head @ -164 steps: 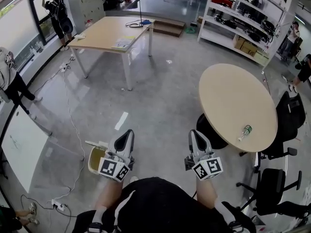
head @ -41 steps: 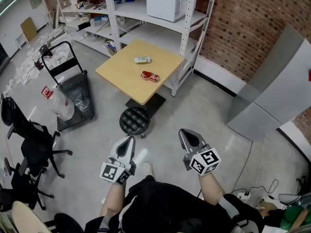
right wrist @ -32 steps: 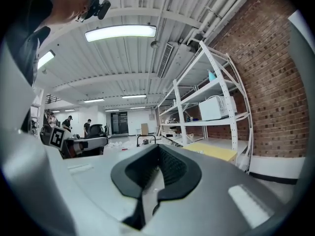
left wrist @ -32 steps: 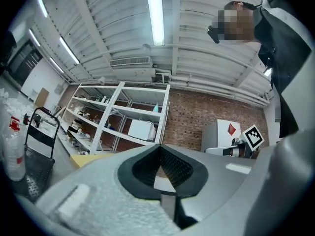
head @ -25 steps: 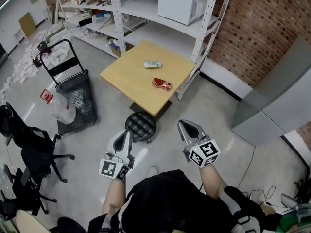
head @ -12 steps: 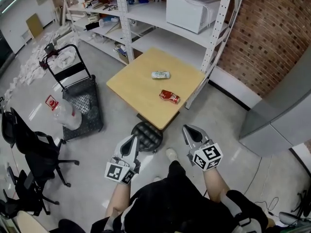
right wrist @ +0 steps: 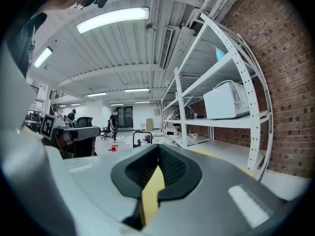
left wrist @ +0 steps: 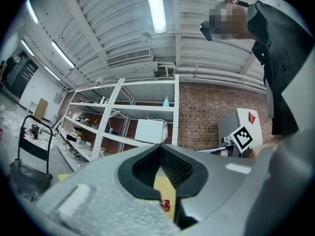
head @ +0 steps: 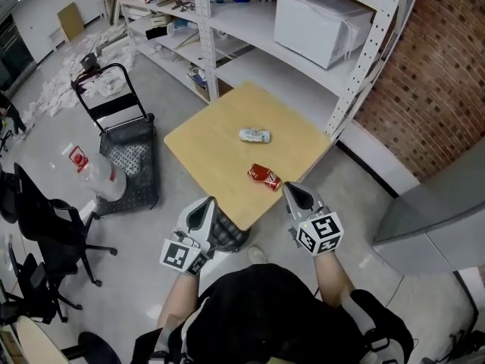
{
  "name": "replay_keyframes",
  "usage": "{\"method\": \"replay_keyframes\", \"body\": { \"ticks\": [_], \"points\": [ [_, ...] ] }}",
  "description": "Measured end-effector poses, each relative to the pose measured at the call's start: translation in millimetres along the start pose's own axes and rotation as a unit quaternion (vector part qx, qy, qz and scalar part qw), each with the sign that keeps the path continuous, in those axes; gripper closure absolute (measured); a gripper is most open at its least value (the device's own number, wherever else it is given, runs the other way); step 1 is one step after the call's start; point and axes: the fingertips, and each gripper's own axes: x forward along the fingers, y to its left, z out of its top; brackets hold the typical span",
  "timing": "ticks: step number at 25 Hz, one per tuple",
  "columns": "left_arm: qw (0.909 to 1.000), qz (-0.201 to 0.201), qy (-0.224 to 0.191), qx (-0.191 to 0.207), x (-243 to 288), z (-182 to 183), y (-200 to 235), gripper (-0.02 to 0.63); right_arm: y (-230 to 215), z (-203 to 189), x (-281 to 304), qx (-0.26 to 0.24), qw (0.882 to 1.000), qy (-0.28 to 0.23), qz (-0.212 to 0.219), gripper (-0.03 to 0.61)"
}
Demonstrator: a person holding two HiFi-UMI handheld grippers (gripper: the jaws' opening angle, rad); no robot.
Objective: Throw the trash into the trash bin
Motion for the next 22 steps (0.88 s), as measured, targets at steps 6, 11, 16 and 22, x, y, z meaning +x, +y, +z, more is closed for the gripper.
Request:
{"method": "replay_keyframes", "body": {
  "ticks": [6,11,16,22],
  "points": [
    [0.9995,-0.014,0.025,-0.01,43.0,-20.8,-0.8,0.612,-43.4,-22.8,39.9,0.004,0.998,0.055,0.023,0.572],
    [0.9981,0.01,0.06,0.0,65.7,-55.2,15.2,0.612,-56.3,-60.8,74.3,-0.018,0.992,0.112,0.053,0.535],
    [0.995,0.042,0.087,-0.024,74.0,-94.3,22.7,0.612,-52.5,-109.9,85.5,-0.018,0.981,0.172,0.084,0.506],
    [0.9894,0.06,0.121,-0.054,66.1,-134.9,20.9,0.612,-54.5,-155.0,83.0,-0.017,0.969,0.224,0.098,0.458]
  ]
}}
